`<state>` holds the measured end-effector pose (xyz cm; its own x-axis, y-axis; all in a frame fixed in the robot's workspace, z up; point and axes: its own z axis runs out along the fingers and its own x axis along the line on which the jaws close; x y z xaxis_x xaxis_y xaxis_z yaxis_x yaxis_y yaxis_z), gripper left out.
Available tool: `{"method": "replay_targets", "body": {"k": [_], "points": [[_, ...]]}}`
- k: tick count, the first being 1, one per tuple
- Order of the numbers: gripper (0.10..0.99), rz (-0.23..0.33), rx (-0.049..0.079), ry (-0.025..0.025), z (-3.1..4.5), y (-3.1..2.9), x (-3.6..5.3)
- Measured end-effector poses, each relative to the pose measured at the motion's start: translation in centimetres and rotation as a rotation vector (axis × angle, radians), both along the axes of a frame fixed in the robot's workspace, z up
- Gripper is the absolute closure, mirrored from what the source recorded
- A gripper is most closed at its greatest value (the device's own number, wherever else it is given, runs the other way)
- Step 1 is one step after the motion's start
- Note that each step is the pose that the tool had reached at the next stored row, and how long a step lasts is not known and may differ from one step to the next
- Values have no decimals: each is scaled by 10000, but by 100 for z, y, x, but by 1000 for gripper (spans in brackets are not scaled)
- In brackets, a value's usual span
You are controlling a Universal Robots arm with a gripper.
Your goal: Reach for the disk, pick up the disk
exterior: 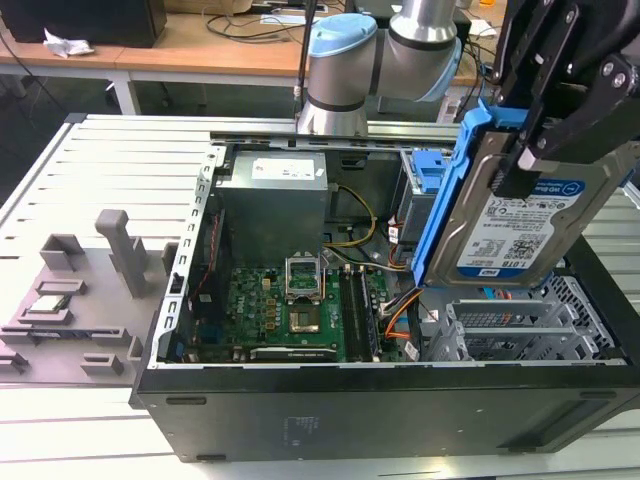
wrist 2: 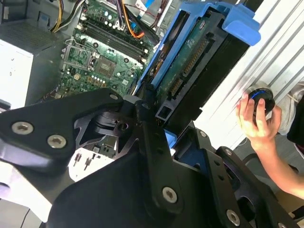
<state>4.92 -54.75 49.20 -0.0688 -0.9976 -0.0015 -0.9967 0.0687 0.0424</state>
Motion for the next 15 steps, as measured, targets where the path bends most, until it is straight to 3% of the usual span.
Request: {"method": "replay_targets", "body": {"k": [15], "points": [[718,4,-7,6,-165,0,271]]}}
